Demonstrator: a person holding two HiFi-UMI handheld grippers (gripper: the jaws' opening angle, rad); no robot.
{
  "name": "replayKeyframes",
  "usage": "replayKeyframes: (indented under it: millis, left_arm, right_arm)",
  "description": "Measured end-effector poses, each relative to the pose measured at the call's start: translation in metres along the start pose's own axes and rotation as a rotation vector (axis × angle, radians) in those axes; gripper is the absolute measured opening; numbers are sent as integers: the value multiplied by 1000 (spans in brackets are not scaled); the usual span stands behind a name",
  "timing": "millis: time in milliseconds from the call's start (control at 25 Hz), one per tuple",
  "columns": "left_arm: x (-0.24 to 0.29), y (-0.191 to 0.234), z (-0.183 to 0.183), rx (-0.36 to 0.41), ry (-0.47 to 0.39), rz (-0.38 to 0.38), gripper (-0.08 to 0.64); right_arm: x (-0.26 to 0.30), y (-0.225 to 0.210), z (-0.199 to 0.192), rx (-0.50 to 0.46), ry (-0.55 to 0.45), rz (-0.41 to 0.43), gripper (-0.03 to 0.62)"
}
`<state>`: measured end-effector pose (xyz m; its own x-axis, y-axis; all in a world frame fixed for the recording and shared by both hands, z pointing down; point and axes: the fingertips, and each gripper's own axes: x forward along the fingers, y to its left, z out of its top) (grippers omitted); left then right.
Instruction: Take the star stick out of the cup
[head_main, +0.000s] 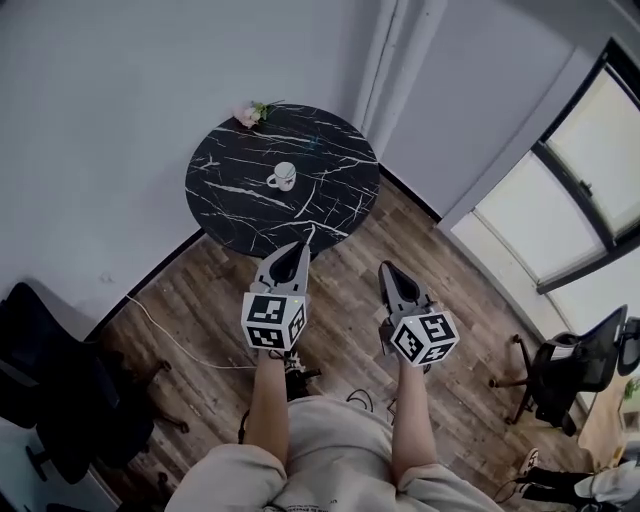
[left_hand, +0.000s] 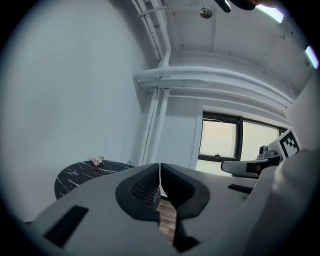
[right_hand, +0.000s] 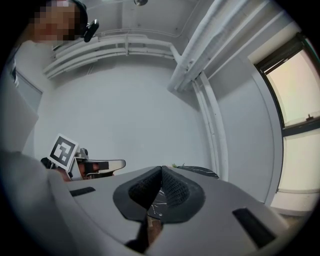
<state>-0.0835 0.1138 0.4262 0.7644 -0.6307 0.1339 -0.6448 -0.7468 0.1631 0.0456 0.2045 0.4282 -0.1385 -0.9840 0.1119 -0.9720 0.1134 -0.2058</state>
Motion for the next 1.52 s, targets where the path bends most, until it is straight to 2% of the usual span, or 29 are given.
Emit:
replayKeyframes:
  millis: [200, 360, 640, 1040, 1200, 1520]
  left_arm:
    - [23, 57, 14, -1, -6, 21, 25]
    - [37, 93, 17, 7, 8, 28, 25]
    - [54, 142, 20, -4, 23, 29, 25]
    - [94, 150, 7, -10, 61, 16, 25]
    - [117, 163, 10, 2, 66, 52, 25]
    - [187, 187, 30, 0, 59, 126, 25]
  right_arm:
    - [59, 4, -2, 62, -5, 23, 32]
    - [98, 8, -4, 76, 1, 34, 32]
    - [137, 12, -11, 121, 10, 28, 32]
    - [159, -27, -17, 238, 22, 17, 32]
    - [192, -48, -25, 272, 41, 42, 32]
    - [272, -93, -6, 261, 75, 132, 32]
